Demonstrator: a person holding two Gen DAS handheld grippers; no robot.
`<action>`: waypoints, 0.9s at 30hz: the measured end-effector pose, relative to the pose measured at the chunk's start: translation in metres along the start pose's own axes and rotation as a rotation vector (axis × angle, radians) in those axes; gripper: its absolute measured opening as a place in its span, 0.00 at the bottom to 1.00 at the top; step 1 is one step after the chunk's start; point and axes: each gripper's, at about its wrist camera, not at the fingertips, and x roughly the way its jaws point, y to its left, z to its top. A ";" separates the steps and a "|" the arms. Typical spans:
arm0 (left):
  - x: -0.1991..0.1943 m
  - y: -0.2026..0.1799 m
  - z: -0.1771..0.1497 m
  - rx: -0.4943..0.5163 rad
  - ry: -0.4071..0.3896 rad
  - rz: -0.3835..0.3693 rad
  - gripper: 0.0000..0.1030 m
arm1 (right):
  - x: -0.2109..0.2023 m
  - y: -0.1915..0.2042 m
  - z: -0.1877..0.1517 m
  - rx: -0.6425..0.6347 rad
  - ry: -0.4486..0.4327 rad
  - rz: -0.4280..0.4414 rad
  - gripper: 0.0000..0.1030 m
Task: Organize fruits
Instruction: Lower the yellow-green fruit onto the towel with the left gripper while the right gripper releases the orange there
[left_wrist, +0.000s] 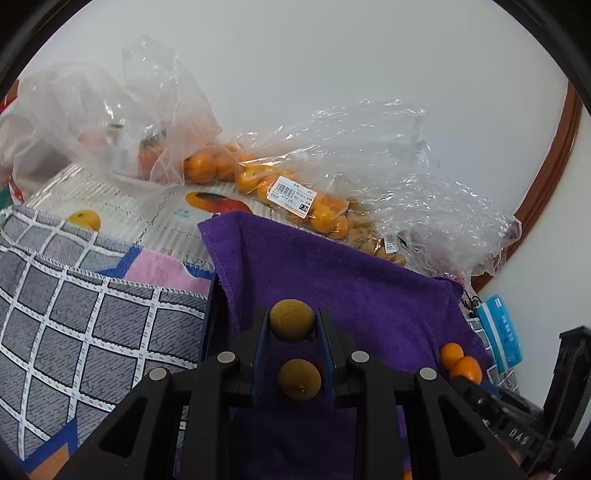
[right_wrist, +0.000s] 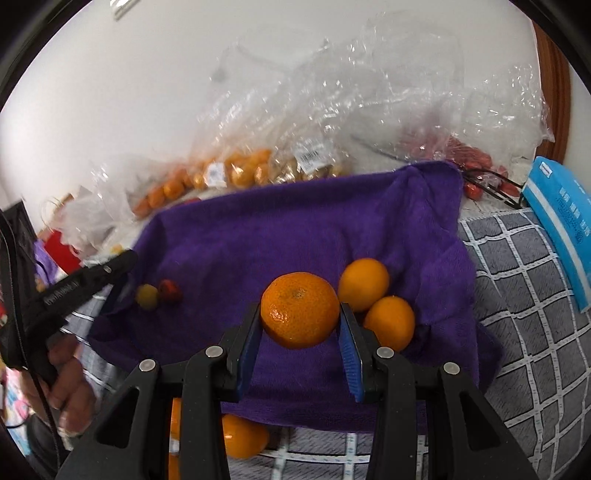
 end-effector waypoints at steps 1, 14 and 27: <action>0.001 0.001 -0.001 -0.005 0.002 -0.004 0.23 | 0.001 -0.001 -0.001 0.008 0.006 0.016 0.39; 0.011 0.000 -0.004 0.003 0.032 0.009 0.23 | 0.014 0.004 -0.004 0.001 0.037 0.020 0.39; 0.012 -0.002 -0.004 0.011 0.030 0.026 0.24 | 0.013 0.012 -0.007 -0.058 -0.001 -0.027 0.41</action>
